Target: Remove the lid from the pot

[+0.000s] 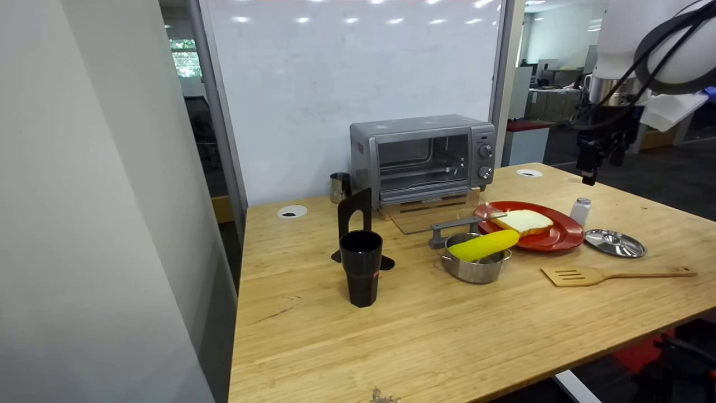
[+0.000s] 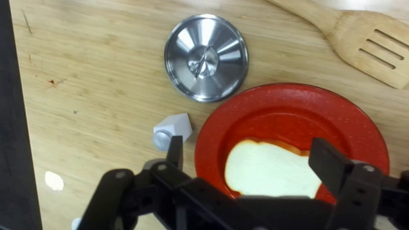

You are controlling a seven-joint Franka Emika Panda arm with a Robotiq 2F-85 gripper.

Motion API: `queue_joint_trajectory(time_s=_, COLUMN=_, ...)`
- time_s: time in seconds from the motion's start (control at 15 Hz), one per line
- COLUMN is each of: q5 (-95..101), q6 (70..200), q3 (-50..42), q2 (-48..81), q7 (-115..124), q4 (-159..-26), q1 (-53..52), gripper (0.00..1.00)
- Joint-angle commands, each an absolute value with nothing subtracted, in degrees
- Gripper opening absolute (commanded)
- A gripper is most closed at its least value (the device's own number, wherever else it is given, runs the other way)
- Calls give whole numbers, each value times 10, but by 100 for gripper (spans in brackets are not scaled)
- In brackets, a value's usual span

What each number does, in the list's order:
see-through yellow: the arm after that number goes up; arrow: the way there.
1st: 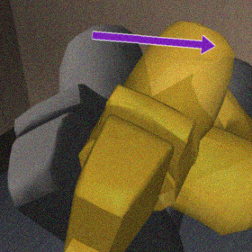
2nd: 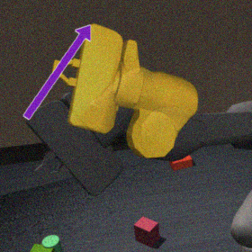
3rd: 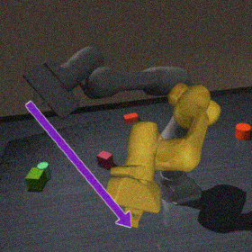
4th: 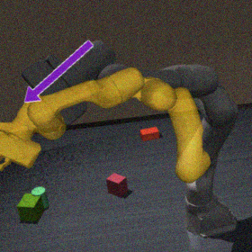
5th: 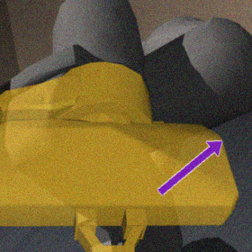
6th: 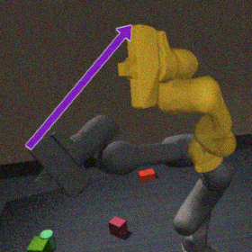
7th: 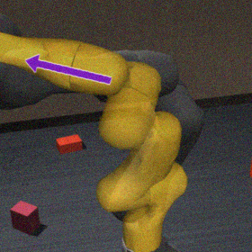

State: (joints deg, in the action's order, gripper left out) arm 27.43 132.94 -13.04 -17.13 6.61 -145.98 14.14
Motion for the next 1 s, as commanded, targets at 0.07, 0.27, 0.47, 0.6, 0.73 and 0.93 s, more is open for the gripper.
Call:
queue_joint_trajectory(time_s=0.07, q5=213, q6=1348, q3=-111, q2=-188, q7=5, q4=-1459, q1=116, gripper=100)
queue_joint_trajectory(time_s=0.27, q5=170, q6=1351, q3=-105, q2=-199, q7=-46, q4=-1463, q1=90, gripper=100)
queue_joint_trajectory(time_s=0.47, q5=137, q6=1356, q3=-104, q2=-202, q7=-96, q4=-1462, q1=68, gripper=100)
queue_joint_trajectory(time_s=0.6, q5=147, q6=1347, q3=-95, q2=-198, q7=-73, q4=-1457, q1=78, gripper=100)
queue_joint_trajectory(time_s=0.73, q5=146, q6=1347, q3=-94, q2=-198, q7=-74, q4=-1457, q1=77, gripper=100)
queue_joint_trajectory(time_s=0.93, q5=146, q6=1347, q3=-94, q2=-198, q7=-74, q4=-1457, q1=77, gripper=100)
